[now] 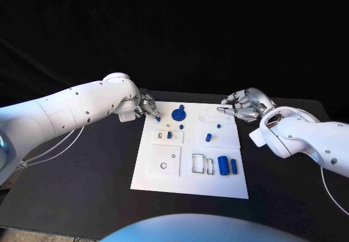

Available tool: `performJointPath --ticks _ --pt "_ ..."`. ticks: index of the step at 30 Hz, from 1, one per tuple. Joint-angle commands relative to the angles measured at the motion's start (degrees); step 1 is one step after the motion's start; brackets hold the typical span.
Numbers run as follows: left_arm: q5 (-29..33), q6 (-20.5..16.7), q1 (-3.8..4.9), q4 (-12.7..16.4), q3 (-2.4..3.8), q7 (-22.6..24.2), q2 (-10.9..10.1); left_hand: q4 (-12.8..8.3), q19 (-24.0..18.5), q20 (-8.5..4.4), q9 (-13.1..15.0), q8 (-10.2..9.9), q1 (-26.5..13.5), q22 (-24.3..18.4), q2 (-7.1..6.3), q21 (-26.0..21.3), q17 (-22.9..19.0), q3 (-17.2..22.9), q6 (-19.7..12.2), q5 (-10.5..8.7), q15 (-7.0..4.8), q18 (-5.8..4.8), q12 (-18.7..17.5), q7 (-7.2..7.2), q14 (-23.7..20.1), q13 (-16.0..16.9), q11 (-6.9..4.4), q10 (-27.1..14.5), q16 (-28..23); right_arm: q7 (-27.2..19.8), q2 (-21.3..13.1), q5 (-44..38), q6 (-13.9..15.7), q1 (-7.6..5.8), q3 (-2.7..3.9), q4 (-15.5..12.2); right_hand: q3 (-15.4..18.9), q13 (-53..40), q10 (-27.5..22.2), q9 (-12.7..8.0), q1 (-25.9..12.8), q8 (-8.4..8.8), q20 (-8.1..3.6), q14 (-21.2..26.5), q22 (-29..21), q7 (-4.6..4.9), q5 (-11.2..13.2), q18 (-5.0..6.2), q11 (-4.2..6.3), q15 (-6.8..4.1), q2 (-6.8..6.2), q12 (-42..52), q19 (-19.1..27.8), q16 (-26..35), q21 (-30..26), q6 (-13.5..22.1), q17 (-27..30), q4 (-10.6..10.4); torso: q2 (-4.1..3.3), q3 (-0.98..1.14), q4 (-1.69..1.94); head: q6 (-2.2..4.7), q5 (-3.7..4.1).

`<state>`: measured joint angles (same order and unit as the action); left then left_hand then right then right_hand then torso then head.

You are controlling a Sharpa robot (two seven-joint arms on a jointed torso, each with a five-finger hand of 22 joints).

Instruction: Assemble the parts on the task board

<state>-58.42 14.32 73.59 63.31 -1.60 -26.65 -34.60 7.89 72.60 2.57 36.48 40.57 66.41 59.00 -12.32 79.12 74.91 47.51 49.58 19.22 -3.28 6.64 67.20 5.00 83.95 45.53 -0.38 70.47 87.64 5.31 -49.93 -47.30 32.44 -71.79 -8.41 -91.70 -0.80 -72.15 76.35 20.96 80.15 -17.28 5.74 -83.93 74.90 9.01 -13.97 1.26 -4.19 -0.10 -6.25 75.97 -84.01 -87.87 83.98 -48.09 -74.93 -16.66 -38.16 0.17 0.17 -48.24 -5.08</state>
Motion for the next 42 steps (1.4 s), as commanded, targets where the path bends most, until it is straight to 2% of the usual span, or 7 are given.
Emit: performJointPath --ticks 1,7,12,20,26,36,42 --pt "1.0 -2.25 0.03 1.23 0.05 1.39 -0.51 -8.41 0.41 0.06 0.66 0.0 0.13 -0.01 -0.32 0.33 8.3 7.91 1.04 0.44 -0.45 -0.52 0.34 -0.69 4.36 0.1 0.11 0.33 0.26 -0.21 0.0 -0.59 -0.67 0.03 0.0 -0.04 0.18 -0.06 -0.03 -0.09 -0.5 -0.36 0.29 -4.43 10.95 -0.12 -0.19 0.44 0.05 0.08 0.09 0.03 -2.41 0.35 -0.24 -0.27 -7.72 0.04 0.02 0.0 -0.02 0.06 -0.06" --pt "0.59 -2.97 -0.03 5.29 0.06 1.17 -2.98 -8.45 0.42 0.05 0.67 -0.01 0.12 0.01 -0.36 0.35 8.31 7.9 1.09 0.6 -0.46 -0.52 0.34 -0.71 4.37 0.12 0.1 0.36 0.26 -0.19 -0.12 -0.59 -0.68 0.03 0.0 -0.11 0.18 -0.06 -0.03 -0.09 -0.5 -0.36 0.29 -4.43 10.95 -0.12 -0.19 0.44 0.05 0.08 0.09 0.03 -2.41 0.35 -0.24 -0.27 -7.72 0.04 -0.03 0.03 -0.1 -0.02 -0.05" --pt "0.17 -3.64 -0.26 8.87 0.06 0.87 -5.33 -8.5 0.33 0.03 0.68 -0.02 0.1 -0.17 -0.43 0.3 8.35 7.89 1.2 0.86 -0.49 -0.49 0.42 -0.75 4.38 0.29 0.07 0.5 0.28 -0.16 -0.27 -0.59 -0.65 0.03 0.0 -0.17 0.18 -0.06 -0.03 -0.09 -0.5 -0.36 0.29 -4.43 10.95 -0.12 -0.19 0.44 0.05 0.08 0.09 0.03 -2.41 0.35 -0.24 -0.27 -7.72 0.04 0.04 0.0 0.01 -0.16 -0.01" --pt "-0.54 -4.9 -1.3 14.17 0.03 0.2 -9.15 -8.62 0.49 -0.01 0.71 -0.03 0.05 0.12 -0.62 0.42 8.37 7.86 1.48 1.27 -0.56 -0.54 0.75 -0.84 4.39 0.97 -0.02 0.95 0.28 -0.14 -0.47 -0.59 -0.6 0.03 0.0 -0.23 0.22 -0.04 -0.03 -0.1 -0.57 -0.41 0.27 -4.44 10.95 -0.14 -0.2 0.44 0.06 0.07 0.11 0.02 -2.41 0.36 -0.25 -0.3 -7.72 0.05 0.08 -0.02 0.11 -0.39 -0.09" --pt "-0.93 -6.35 -2.26 17.37 -0.03 -0.22 -11.0 -8.67 0.62 -0.07 0.72 -0.06 -0.04 0.31 -0.8 0.52 8.39 7.85 1.76 1.67 -0.64 -0.57 0.92 -0.94 4.39 1.32 -0.11 1.29 0.28 -0.15 -0.49 -0.59 -0.58 0.04 0.0 -0.21 0.22 -0.04 -0.03 -0.1 -0.57 -0.41 0.27 -4.44 10.95 -0.14 -0.2 0.44 0.06 0.07 0.11 0.02 -2.41 0.36 -0.25 -0.3 -7.72 0.05 0.09 -0.07 0.12 -0.49 -0.33" --pt "-1.18 -8.99 -3.05 20.63 -0.11 -0.92 -11.88 -8.7 0.83 -0.15 0.73 -0.11 -0.14 0.61 -0.99 0.65 8.39 7.88 2.04 2.19 -0.72 -0.62 1.12 -1.04 4.4 1.77 -0.2 1.66 0.28 -0.15 -0.47 -0.6 -0.6 0.1 0.0 -0.11 0.22 -0.04 -0.03 -0.1 -0.57 -0.41 0.27 -4.44 10.95 -0.14 -0.2 0.44 0.06 0.07 0.11 0.02 -2.41 0.36 -0.25 -0.3 -7.72 0.05 0.01 -0.07 -0.11 -0.47 -0.62" --pt "-1.49 -9.81 -3.34 21.25 -0.26 -1.2 -11.75 -8.71 0.84 -0.16 0.74 -0.12 -0.17 0.62 -1.03 0.66 8.42 7.88 2.09 2.28 -0.74 -0.62 1.17 -1.06 4.4 1.88 -0.22 1.74 0.29 -0.14 -0.48 -0.6 -0.61 0.14 0.0 -0.09 0.22 -0.04 -0.03 -0.1 -0.57 -0.41 0.27 -4.44 10.95 -0.14 -0.2 0.44 0.06 0.07 0.11 0.02 -2.41 0.36 -0.25 -0.3 -7.72 0.05 -0.06 -0.08 -0.06 -0.5 -0.51"
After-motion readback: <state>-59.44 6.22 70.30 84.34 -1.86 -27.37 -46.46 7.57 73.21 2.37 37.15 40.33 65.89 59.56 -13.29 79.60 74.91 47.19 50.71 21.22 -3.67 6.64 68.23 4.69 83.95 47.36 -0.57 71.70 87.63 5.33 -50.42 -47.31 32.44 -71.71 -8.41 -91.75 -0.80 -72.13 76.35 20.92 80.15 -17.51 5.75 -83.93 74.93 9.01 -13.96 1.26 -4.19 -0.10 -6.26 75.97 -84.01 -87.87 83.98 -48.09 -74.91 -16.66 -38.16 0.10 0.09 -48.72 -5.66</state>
